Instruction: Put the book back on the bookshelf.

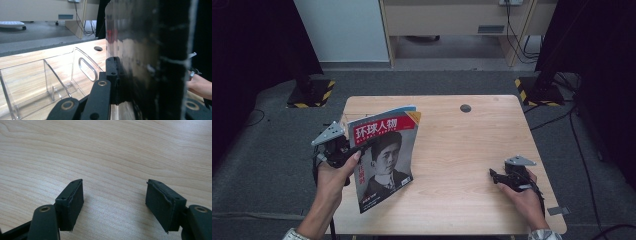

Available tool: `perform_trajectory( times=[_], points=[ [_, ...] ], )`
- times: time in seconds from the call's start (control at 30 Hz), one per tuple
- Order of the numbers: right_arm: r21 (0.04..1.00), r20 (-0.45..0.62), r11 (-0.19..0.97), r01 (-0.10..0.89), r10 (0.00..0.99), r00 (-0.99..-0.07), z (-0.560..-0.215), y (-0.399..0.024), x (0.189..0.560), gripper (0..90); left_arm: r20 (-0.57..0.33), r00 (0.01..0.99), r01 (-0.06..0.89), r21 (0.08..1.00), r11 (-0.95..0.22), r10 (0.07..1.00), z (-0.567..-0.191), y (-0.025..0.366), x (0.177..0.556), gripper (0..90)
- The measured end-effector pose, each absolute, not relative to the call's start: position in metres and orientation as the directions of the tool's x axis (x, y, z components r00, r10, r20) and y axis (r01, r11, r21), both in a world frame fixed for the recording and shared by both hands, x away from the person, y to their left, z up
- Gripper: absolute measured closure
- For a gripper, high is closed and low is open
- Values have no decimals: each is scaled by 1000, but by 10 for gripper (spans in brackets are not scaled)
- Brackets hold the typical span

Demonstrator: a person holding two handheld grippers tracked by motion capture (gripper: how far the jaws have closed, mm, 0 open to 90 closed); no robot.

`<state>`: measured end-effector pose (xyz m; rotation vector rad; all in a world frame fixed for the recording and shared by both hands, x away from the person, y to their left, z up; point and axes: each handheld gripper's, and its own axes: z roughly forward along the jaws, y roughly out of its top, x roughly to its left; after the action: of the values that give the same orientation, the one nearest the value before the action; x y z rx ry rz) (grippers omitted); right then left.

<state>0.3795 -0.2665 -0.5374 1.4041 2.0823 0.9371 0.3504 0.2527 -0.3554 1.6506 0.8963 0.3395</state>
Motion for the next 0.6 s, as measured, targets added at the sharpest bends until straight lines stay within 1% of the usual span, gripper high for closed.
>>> perform_trajectory(
  times=[0.6],
  points=[
    [748,2,249,615,926,-377,-537,-267,379,307,-238,666,359,933,-23,707,-349,268,337,862]
  ],
)
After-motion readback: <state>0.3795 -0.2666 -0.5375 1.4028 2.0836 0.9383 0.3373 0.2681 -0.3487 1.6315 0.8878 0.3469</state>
